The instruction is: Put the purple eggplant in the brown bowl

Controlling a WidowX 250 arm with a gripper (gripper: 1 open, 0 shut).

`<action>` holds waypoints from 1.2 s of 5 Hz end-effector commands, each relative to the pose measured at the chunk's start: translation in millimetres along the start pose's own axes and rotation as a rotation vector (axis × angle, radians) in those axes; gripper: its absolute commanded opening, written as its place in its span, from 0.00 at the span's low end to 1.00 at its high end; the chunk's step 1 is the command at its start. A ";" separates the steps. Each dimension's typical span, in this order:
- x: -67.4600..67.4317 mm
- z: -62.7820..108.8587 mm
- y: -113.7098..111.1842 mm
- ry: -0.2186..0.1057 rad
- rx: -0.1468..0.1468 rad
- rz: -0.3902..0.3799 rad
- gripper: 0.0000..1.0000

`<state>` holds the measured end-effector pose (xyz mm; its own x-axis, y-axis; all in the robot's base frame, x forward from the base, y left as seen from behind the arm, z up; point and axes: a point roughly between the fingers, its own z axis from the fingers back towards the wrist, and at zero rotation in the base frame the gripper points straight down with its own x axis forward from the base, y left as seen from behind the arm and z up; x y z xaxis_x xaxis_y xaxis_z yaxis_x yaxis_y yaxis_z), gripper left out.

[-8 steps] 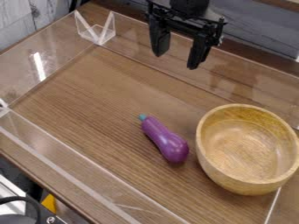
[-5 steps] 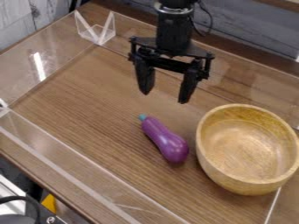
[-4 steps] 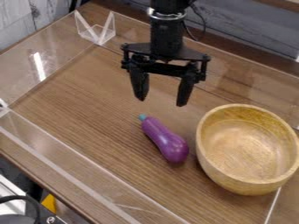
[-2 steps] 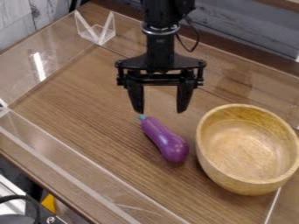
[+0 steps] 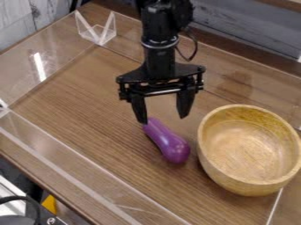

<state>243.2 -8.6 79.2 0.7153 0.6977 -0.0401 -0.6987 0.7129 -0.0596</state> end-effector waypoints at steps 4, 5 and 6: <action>4.3 -23.5 -7.3 -0.037 -0.062 0.068 1.00; 5.6 -31.3 -8.4 -0.047 -0.071 0.072 1.00; 6.4 -37.3 -8.6 -0.061 -0.077 0.078 1.00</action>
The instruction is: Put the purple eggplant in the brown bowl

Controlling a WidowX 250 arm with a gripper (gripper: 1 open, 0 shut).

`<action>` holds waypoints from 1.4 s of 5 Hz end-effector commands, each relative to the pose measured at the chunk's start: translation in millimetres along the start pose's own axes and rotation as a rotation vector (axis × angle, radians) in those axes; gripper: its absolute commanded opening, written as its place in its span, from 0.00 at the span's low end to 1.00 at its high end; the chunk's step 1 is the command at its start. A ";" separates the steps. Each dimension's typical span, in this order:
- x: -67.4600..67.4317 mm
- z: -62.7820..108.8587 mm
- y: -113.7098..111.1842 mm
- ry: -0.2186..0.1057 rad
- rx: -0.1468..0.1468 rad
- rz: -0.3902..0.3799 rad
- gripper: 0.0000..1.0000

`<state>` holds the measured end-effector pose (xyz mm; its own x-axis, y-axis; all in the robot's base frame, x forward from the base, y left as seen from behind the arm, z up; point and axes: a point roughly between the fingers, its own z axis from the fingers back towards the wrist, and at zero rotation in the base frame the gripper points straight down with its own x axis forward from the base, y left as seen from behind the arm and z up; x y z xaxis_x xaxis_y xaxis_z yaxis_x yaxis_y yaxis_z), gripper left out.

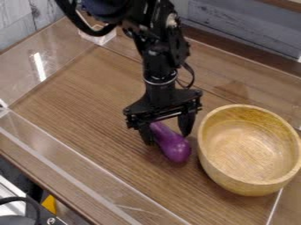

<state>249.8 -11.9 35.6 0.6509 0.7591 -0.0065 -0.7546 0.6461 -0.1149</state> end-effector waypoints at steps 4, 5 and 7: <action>2.7 -1.7 -3.5 -0.061 -0.038 -0.007 1.00; 2.1 -2.2 -3.4 -0.073 -0.040 -0.013 1.00; 1.1 -1.0 -3.7 -0.088 -0.043 -0.018 0.00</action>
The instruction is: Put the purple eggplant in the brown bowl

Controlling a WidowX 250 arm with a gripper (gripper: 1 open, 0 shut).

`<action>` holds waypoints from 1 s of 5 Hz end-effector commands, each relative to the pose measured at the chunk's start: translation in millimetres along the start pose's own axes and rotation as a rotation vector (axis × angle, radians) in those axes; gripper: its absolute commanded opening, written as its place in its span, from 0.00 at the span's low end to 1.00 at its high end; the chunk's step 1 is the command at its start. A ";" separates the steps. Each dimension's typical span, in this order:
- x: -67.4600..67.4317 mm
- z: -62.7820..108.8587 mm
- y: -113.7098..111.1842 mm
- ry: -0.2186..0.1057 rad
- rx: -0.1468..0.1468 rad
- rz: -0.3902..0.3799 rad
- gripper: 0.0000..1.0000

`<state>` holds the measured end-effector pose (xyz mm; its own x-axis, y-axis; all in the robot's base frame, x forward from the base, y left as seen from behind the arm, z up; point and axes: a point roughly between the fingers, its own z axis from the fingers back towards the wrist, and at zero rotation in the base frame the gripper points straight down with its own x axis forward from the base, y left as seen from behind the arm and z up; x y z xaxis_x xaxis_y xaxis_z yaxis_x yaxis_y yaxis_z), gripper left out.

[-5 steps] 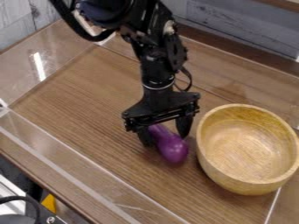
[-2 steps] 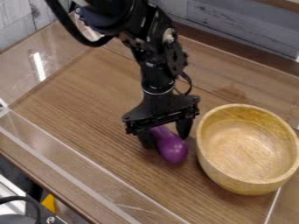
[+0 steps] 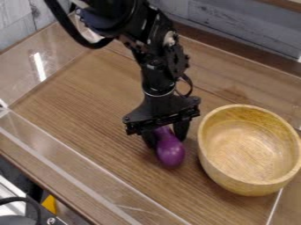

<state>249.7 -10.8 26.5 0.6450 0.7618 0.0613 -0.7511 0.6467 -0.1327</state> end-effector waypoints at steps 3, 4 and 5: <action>-2.3 23.2 -7.3 -0.025 0.003 -0.025 0.00; -3.5 28.8 -8.3 -0.025 0.012 -0.027 0.00; -4.5 36.2 -10.1 -0.024 0.016 -0.028 0.00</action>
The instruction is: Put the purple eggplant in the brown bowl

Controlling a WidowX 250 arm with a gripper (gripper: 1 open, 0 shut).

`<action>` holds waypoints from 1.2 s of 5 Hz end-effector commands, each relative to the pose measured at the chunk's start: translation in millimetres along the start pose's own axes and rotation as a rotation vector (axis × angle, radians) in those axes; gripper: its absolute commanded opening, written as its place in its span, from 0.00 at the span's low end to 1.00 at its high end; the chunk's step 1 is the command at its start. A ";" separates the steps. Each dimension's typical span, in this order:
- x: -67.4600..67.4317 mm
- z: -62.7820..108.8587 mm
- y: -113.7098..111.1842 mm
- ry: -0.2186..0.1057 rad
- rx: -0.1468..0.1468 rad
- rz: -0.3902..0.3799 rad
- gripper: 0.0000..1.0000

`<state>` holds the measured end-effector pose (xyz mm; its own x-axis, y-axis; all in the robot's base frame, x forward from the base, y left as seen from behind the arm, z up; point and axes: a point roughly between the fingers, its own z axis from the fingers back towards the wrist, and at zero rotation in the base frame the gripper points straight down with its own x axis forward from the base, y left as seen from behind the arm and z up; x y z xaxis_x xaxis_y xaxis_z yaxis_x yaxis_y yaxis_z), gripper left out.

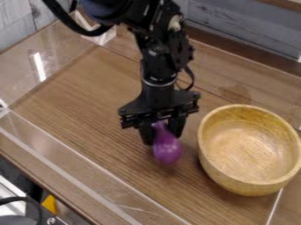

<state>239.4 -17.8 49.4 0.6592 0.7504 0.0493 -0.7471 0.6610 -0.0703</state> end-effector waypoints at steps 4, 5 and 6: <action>-11.8 76.2 -35.9 0.035 -0.060 -0.030 0.00; -30.3 83.2 -56.8 0.068 -0.071 -0.027 0.00; -51.9 85.1 -78.6 0.087 -0.082 -0.035 0.00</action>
<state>250.5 -105.2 124.3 0.6923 0.7199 -0.0503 -0.7204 0.6852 -0.1078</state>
